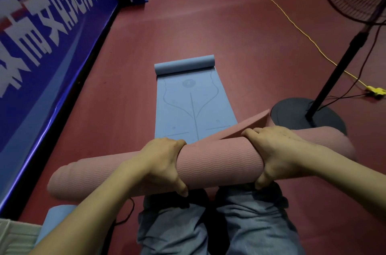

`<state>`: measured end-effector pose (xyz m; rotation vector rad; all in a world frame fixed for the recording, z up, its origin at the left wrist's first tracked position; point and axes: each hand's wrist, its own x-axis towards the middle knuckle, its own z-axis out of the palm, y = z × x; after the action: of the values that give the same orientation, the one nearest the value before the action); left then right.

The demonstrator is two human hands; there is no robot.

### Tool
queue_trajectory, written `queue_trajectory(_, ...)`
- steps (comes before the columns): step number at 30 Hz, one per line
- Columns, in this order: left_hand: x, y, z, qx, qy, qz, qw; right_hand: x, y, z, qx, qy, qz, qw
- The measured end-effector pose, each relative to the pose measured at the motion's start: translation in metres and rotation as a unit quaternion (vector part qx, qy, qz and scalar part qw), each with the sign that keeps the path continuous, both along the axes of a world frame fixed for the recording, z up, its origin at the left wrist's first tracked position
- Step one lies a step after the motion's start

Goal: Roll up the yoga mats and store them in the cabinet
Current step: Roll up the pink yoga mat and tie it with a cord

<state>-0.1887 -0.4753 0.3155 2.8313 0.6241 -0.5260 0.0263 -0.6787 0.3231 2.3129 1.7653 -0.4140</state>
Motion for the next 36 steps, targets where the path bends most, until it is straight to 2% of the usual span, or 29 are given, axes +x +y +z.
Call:
queue_trajectory(8, -0.012, -0.014, 0.013, -0.064, 0.084, -0.015, 0.994, -0.009, -0.014, 0.009, -0.083, 0.076, -0.003, 0.994)
queue_trajectory(13, -0.012, -0.017, 0.010, -0.061, 0.104, -0.023, 0.992, -0.009, -0.017, 0.006, -0.083, 0.116, 0.005, 0.990)
queue_trajectory(16, -0.012, -0.016, 0.001, -0.064, 0.067, -0.013, 0.996, -0.002, -0.018, 0.006, -0.041, 0.138, 0.002, 0.990)
queue_trajectory(19, -0.015, -0.008, -0.004, -0.078, -0.015, -0.036, 0.996, -0.001, -0.016, 0.008, 0.060, 0.194, -0.011, 0.979)
queue_trajectory(21, -0.018, -0.005, -0.004, -0.085, -0.075, -0.033, 0.993, -0.002, -0.015, 0.008, 0.125, 0.178, 0.012, 0.976)
queue_trajectory(24, -0.029, -0.006, -0.003, -0.069, -0.130, -0.026, 0.989, -0.001, -0.012, 0.005, 0.164, 0.187, 0.029, 0.968)
queue_trajectory(27, -0.037, -0.008, -0.001, -0.068, -0.138, -0.007, 0.988, 0.005, -0.009, 0.002, 0.176, 0.212, 0.009, 0.961)
queue_trajectory(30, -0.030, -0.010, 0.001, -0.014, -0.110, -0.032, 0.993, 0.009, -0.005, 0.000, 0.179, 0.206, -0.022, 0.962)
queue_trajectory(33, -0.020, -0.010, 0.000, 0.043, -0.044, -0.030, 0.998, 0.008, -0.003, 0.006, 0.157, 0.157, -0.014, 0.975)
queue_trajectory(36, -0.019, -0.009, -0.004, 0.075, -0.040, -0.025, 0.996, 0.001, -0.005, 0.011, 0.133, 0.137, -0.001, 0.982)
